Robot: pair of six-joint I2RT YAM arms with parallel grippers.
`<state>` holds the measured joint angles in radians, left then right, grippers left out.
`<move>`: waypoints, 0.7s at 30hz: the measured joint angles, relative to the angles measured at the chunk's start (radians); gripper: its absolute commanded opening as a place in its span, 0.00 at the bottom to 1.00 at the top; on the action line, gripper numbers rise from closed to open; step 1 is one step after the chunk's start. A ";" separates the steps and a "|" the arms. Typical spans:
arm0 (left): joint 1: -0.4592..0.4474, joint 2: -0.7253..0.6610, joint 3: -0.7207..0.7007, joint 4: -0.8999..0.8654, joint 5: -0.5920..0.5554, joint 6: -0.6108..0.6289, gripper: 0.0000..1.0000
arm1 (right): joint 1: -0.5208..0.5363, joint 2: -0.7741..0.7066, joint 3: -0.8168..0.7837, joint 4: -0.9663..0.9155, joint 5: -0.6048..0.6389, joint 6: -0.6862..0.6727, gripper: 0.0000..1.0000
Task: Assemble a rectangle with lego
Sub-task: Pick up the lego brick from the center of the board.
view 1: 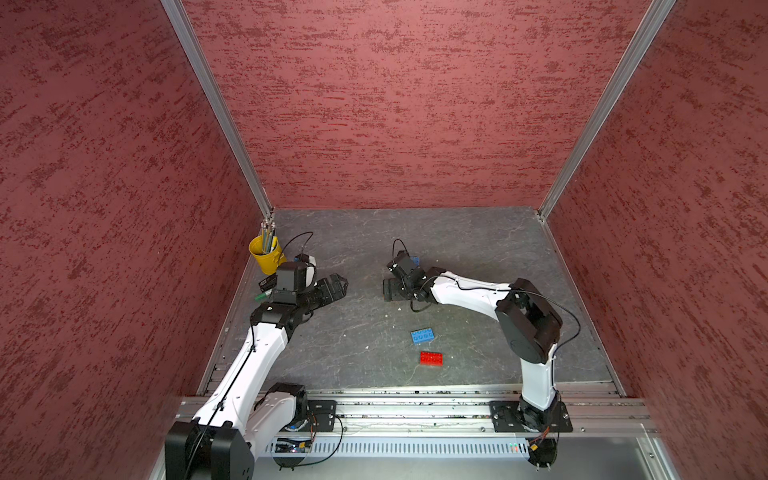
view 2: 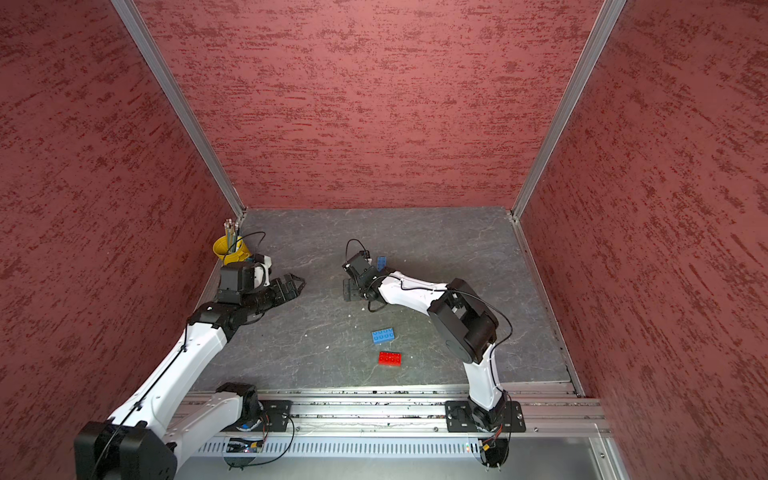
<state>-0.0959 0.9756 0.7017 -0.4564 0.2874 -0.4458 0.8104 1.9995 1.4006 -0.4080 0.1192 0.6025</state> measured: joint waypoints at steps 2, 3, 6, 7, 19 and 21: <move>-0.004 -0.010 -0.001 0.011 0.002 -0.003 1.00 | 0.005 0.033 0.030 -0.011 0.002 0.008 0.89; -0.005 -0.015 -0.001 0.014 0.002 -0.003 1.00 | 0.006 0.045 0.042 -0.016 0.003 0.010 0.88; -0.009 -0.034 -0.005 0.022 0.003 -0.006 1.00 | 0.007 0.080 0.079 -0.030 0.011 0.016 0.87; -0.010 -0.038 -0.008 0.024 0.003 -0.007 1.00 | 0.009 0.089 0.087 -0.032 0.015 0.018 0.86; -0.021 -0.044 -0.018 0.031 0.002 -0.010 1.00 | 0.021 0.176 0.180 -0.072 0.068 0.016 0.71; -0.023 -0.042 -0.018 0.031 0.002 -0.010 1.00 | 0.026 0.180 0.187 -0.082 0.079 0.010 0.70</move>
